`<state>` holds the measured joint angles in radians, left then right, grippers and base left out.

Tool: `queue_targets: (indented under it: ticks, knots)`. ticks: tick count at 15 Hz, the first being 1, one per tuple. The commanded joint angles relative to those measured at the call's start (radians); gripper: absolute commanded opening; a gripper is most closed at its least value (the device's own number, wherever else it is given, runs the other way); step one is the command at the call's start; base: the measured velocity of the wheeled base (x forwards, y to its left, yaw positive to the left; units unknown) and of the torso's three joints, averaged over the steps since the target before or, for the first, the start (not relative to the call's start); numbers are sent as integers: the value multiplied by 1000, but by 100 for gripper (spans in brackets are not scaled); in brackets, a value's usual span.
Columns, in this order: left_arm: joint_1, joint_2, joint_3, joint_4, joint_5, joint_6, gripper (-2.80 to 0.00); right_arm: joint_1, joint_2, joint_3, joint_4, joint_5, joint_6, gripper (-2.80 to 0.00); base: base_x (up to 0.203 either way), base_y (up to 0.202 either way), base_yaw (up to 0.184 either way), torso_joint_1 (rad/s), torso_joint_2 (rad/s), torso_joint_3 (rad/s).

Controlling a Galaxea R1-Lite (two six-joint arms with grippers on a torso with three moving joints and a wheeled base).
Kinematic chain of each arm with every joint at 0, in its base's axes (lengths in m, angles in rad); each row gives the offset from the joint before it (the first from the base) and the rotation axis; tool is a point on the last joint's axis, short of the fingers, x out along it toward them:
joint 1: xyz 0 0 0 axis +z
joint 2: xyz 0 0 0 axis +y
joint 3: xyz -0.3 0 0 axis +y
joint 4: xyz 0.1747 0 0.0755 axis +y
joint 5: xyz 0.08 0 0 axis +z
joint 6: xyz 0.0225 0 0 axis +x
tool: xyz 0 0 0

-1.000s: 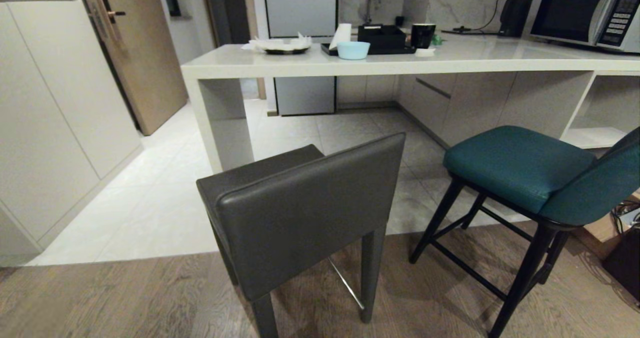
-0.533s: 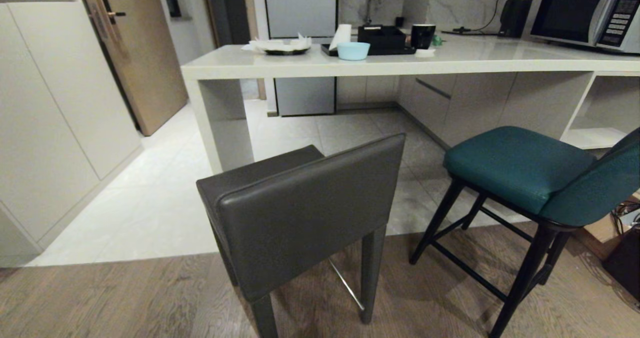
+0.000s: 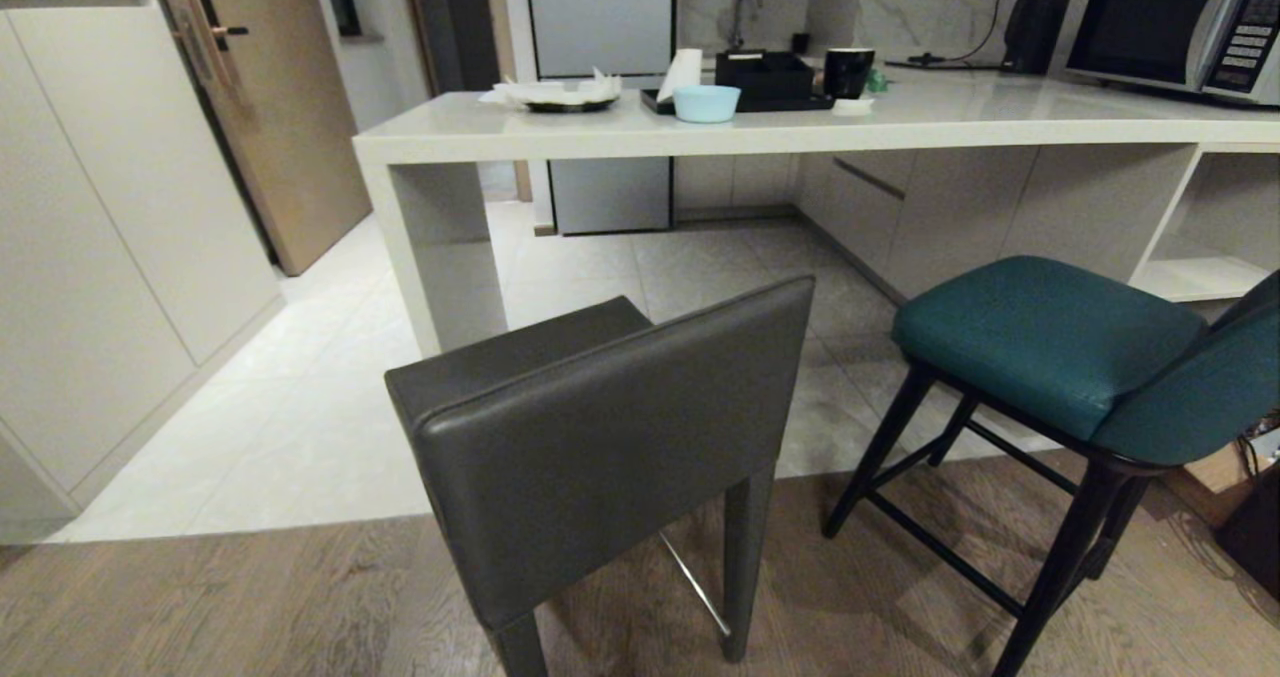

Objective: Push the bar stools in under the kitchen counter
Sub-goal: Push the blue chair back under the dining table

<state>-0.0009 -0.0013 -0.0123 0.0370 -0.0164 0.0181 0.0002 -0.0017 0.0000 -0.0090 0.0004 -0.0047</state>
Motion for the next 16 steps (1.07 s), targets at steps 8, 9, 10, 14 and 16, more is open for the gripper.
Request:
queue_targets:
  ticks: [8,9,10,14,16]
  knots:
    - [1,1,0,-1,16,-12,-280,1,2,0,0,0,0,-280,0,0,0,0,0,0]
    - [1,1,0,0,16,-12,-280,1,2,0,0,0,0,-280,0,0,0,0,0,0]
    - [1,1,0,0,16,-12,-280,0,2,0,0,0,3,-280,1,-105,13,7,7,-2]
    - [1,1,0,-2,16,-13,-280,1,2,0,0,0,4,-280,0,-189,1,1,3,3]
    - [1,1,0,-2,16,-13,-280,1,2,0,0,0,5,-280,0,-194,0,5,1,2]
